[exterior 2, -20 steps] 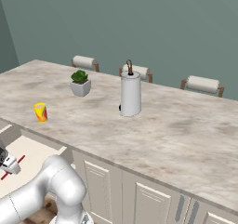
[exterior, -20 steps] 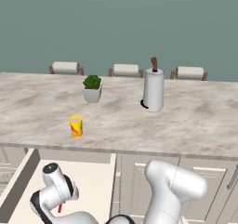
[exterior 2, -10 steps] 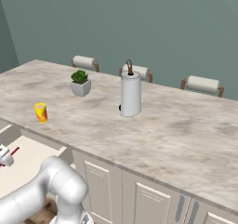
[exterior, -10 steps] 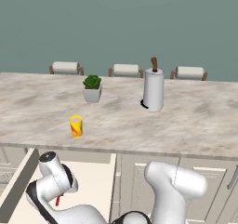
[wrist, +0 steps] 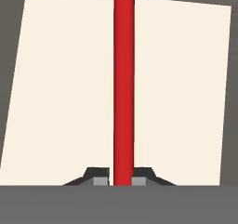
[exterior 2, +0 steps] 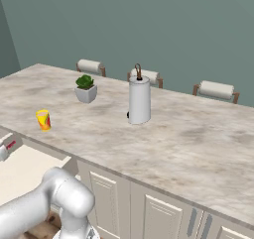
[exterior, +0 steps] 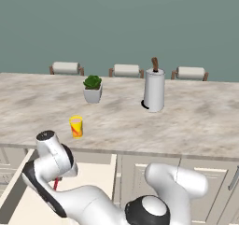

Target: Pick up the straw from the left drawer and put it inside the smoothie cup.

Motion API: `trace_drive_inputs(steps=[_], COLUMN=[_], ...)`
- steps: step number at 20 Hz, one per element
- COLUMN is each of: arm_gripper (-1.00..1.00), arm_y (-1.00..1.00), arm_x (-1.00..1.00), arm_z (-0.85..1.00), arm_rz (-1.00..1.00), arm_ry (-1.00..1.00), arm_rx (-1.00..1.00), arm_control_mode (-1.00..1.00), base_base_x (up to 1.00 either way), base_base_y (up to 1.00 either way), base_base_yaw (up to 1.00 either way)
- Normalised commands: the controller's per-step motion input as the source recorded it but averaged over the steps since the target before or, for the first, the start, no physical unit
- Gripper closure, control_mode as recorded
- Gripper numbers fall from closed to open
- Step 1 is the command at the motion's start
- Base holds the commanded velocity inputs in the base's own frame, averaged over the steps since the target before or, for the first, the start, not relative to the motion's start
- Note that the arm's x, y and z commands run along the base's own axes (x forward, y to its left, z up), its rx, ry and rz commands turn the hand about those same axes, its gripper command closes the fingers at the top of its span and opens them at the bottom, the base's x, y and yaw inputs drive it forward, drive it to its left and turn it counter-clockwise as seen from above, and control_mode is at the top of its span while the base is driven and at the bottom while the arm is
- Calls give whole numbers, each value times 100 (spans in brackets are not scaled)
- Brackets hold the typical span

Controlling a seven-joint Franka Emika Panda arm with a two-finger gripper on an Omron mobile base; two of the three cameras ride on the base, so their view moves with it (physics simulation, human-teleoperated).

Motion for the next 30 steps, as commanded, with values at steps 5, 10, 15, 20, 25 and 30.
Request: trace_drive_inputs(steps=[5, 10, 15, 20, 25, 30], arm_gripper=[100, 100, 100, 100, 100, 100], arm_y=[-1, -22, -43, -64, -53, -42], arm_x=[0, 6, 10, 8, 5, 14], arm_z=[97, 78, 65, 50, 54, 50], arm_rz=[0, 0, 0, 0, 0, 0], arm_ry=[1, 7, 11, 21, 19, 26], arm_rx=[3, 8, 10, 15, 19, 22], arm_control_mode=[-100, -100, -100, -100, -100, -100], base_base_x=[0, 0, 0, 0, 0, 0], base_base_y=[0, 0, 0, 0, 0, 0], base_base_yaw=[0, 0, 0, 0, 0, 0])
